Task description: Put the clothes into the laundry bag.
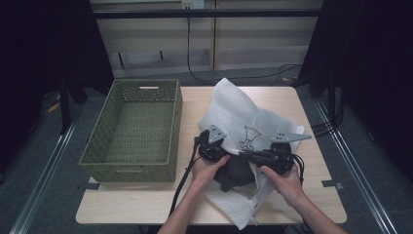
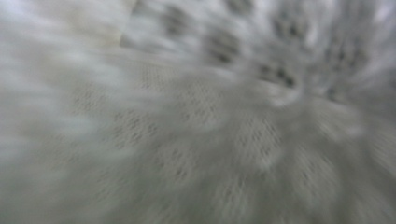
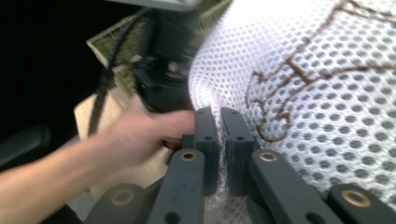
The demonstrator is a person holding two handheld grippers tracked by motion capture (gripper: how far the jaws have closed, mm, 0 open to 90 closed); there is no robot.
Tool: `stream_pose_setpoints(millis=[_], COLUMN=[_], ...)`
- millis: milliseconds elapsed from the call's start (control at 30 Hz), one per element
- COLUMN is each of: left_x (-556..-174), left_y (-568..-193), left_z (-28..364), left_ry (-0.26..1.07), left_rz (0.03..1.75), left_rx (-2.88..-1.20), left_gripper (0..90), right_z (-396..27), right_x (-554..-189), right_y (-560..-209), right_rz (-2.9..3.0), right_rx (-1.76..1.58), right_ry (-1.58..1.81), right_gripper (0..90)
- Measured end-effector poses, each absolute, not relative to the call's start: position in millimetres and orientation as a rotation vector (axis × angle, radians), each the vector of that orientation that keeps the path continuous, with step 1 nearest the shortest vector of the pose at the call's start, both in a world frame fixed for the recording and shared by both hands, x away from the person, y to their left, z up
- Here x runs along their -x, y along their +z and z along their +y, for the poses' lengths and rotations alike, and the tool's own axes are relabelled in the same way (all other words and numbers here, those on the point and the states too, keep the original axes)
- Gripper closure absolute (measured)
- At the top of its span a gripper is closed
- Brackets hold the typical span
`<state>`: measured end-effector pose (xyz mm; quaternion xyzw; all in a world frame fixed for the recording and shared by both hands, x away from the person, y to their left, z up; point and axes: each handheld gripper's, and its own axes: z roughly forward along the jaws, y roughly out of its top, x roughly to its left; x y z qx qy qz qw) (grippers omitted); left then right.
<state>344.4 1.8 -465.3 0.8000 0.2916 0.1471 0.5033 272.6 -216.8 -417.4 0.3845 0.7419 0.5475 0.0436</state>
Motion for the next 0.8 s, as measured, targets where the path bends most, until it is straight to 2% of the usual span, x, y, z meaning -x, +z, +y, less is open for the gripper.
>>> stream_pose_setpoints(millis=[167,233,267,300,367,400,500,667,800], left_x=[-329.3,-316.9,-310.3,-310.3,-302.8,-300.6,-300.1,-299.3,-303.8], left_y=[-459.1,-452.7,-447.4,-447.4,-443.2,-443.8,-447.1,-463.4,-478.4], left_z=[23.0,34.9,42.2,42.2,45.7,47.1,48.6,53.6,54.3], left_ry=[0.335,0.356,0.301,0.301,0.371,0.403,0.439,0.422,0.405], left_rz=[0.659,0.616,0.596,0.596,0.591,0.591,0.606,0.619,0.673], left_rx=[-1.948,-1.901,-1.868,-1.868,-1.899,-1.917,-1.942,-1.934,-1.98], left_gripper=[39.7,35.0,31.0,29.9,27.6,22.1,17.9,18.7,12.1], right_z=[-223.0,-225.5,-228.1,-228.1,-231.8,-237.1,-243.6,-257.9,-262.4], right_x=[-272.2,-272.1,-271.4,-271.4,-269.9,-268.2,-266.1,-260.9,-261.1], right_y=[-426.0,-426.7,-426.7,-426.7,-426.3,-427.1,-428.3,-430.4,-431.5], right_rz=[2.27,2.265,2.259,2.259,2.252,2.241,2.233,2.203,2.195], right_rx=[-1.191,-1.197,-1.194,-1.194,-1.203,-1.209,-1.22,-1.24,-1.248], right_ry=[1.616,1.601,1.582,1.582,1.565,1.548,1.535,1.519,1.524], right_gripper=[86.9,86.9,87.0,87.0,87.0,87.0,87.0,86.9,86.9])
